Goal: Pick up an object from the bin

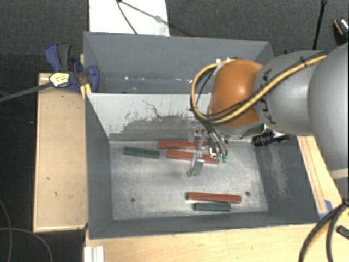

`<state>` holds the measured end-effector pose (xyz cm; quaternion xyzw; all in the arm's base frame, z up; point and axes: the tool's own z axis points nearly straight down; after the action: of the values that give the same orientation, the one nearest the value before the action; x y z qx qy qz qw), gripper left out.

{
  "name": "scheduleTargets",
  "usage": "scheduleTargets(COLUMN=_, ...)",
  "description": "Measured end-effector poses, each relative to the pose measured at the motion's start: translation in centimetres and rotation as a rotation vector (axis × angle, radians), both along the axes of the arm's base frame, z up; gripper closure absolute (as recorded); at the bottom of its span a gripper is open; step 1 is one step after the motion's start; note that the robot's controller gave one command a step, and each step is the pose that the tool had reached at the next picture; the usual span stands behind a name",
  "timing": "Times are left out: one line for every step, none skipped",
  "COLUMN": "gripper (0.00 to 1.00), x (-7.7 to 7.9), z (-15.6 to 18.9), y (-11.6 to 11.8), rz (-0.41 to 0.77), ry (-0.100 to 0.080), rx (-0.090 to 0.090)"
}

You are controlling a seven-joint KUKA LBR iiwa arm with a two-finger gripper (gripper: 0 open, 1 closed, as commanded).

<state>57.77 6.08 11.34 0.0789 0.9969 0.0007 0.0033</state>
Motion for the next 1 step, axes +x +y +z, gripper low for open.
scheduleTargets(gripper=0.00, x=-0.42, z=-4.41, y=0.21, rz=-0.093, ry=0.006, rx=0.001)
